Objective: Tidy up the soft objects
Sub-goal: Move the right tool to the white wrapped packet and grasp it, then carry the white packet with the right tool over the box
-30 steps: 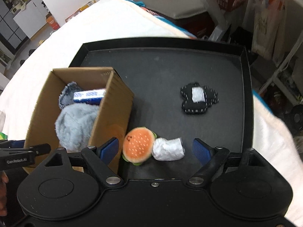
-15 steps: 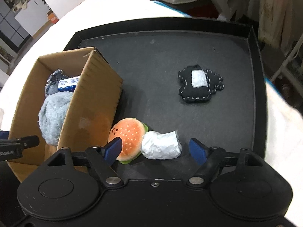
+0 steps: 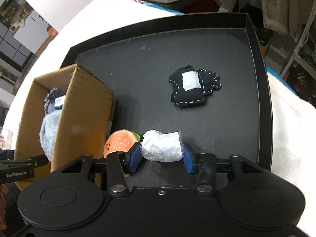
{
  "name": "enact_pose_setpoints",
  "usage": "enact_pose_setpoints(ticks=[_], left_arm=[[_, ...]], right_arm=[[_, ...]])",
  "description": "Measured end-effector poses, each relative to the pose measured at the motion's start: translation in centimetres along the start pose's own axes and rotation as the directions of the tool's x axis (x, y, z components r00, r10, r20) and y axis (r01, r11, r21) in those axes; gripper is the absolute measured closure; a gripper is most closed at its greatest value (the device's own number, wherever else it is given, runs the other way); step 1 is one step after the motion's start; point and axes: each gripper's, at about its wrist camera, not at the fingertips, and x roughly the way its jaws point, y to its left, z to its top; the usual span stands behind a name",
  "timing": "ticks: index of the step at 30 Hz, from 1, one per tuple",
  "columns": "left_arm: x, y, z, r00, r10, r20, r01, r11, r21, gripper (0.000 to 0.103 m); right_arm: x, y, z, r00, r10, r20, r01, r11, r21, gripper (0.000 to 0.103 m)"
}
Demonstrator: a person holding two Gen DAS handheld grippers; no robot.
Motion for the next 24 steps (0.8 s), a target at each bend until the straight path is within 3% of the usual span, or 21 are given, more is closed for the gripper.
enact_pose_setpoints(ticks=[9, 24], left_arm=[[-0.6, -0.3, 0.1, 1.000, 0.017, 0.000, -0.017, 1.000, 0.011, 0.034], [-1.2, 0.0, -0.7, 0.998, -0.065, 0.007, 0.065, 0.998, -0.003, 0.034]], right_arm=[[-0.5, -0.4, 0.0, 1.000, 0.024, 0.015, -0.024, 1.000, 0.011, 0.058], [-2.5, 0.2, 0.4, 0.998, 0.033, 0.056, -0.035, 0.999, 0.033, 0.058]])
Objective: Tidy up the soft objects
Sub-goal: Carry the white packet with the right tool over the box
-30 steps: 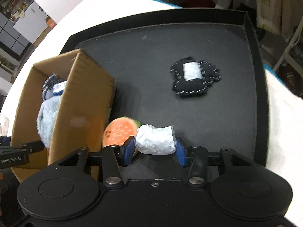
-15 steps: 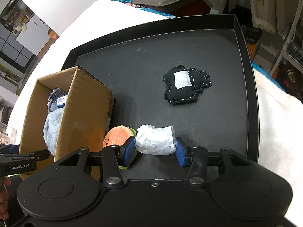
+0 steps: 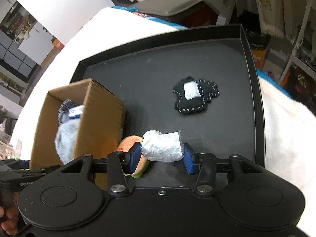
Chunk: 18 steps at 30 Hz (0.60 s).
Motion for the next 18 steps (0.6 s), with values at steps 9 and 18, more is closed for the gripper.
enact_pose_setpoints(ticks=[9, 18], left_arm=[[-0.9, 1.2, 0.3, 0.999, -0.038, 0.033, 0.039, 0.999, -0.018, 0.034], [-1.1, 2.6, -0.1, 0.995, -0.085, 0.056, 0.087, 0.995, -0.047, 0.034]], right_arm=[[-2.4, 2.4, 0.4, 0.999, -0.015, 0.041, 0.016, 1.000, -0.025, 0.058], [-4.0, 5.6, 0.7, 0.998, -0.018, 0.062, 0.023, 0.997, -0.070, 0.058]])
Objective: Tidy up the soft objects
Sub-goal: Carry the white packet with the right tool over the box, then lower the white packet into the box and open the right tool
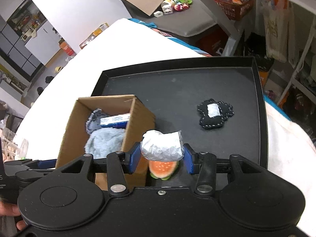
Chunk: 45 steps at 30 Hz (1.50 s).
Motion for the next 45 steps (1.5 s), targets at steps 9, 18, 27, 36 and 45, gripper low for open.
enact_pose_setpoints(ticks=[9, 18, 27, 36, 45], left_arm=[[0.4, 1.6, -0.7, 0.999, -0.041, 0.012, 0.041, 0.999, -0.023, 0.035], [1.1, 2.5, -1.0, 0.998, -0.069, 0.009, 0.069, 0.997, -0.040, 0.035], [1.8, 3.3, -1.8, 0.993, -0.120, 0.013, 0.120, 0.990, -0.074, 0.046], [2.9, 4.1, -2.1, 0.985, -0.174, -0.006, 0.172, 0.980, -0.099, 0.080], [2.9, 4.9, -2.3, 0.980, -0.198, -0.001, 0.197, 0.974, -0.108, 0.081]], right_arm=[[-0.5, 3.3, 0.9, 1.000, -0.006, 0.013, 0.006, 0.998, -0.055, 0.058], [-0.1, 6.6, 1.7, 1.000, -0.019, 0.016, 0.020, 0.993, -0.112, 0.058], [0.5, 9.3, 2.2, 0.999, -0.038, 0.017, 0.041, 0.983, -0.181, 0.058], [1.8, 11.1, 2.6, 0.998, -0.064, -0.001, 0.061, 0.969, -0.241, 0.058], [3.3, 12.3, 3.0, 0.997, -0.080, -0.019, 0.072, 0.963, -0.261, 0.057]])
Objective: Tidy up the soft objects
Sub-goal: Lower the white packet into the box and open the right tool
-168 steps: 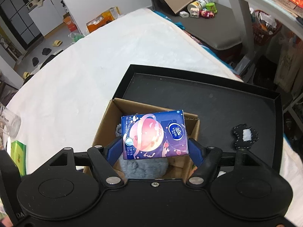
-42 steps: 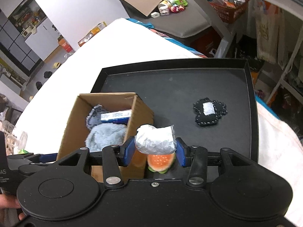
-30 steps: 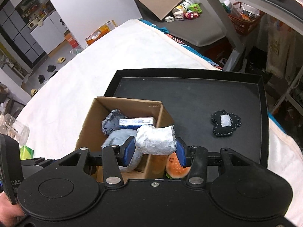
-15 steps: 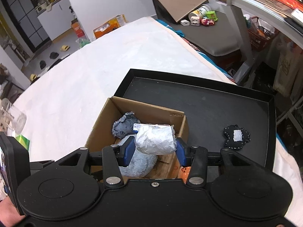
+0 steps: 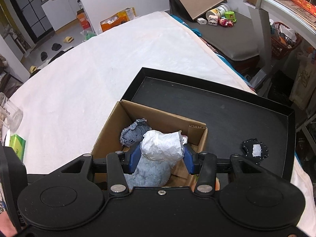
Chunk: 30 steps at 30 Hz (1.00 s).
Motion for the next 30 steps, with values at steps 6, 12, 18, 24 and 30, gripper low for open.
enact_pose_setpoints(ticks=[6, 12, 18, 24, 30], left_arm=[[0.0, 0.4, 0.1, 1.000, -0.014, 0.002, 0.014, 1.000, -0.002, 0.081], [0.0, 0.3, 0.1, 1.000, -0.021, -0.004, 0.021, 1.000, 0.003, 0.081], [0.0, 0.5, 0.1, 1.000, -0.020, -0.008, 0.020, 1.000, 0.006, 0.080], [-0.1, -0.1, 0.2, 1.000, 0.004, -0.004, -0.004, 1.000, 0.021, 0.076], [-0.1, -0.7, 0.3, 0.999, 0.029, -0.014, -0.028, 0.999, 0.042, 0.066]], right_arm=[[0.5, 0.1, 0.3, 0.999, -0.035, -0.005, 0.035, 0.999, -0.022, 0.054], [0.0, -0.7, 0.2, 0.997, -0.074, -0.001, 0.074, 0.997, -0.011, 0.026], [-1.1, -2.2, -0.3, 0.994, -0.104, 0.026, 0.104, 0.995, 0.007, 0.014], [-1.4, -4.2, -1.1, 0.994, -0.109, 0.021, 0.109, 0.993, 0.038, 0.013], [-1.6, -5.7, -2.2, 0.994, -0.100, 0.036, 0.099, 0.994, 0.041, 0.008]])
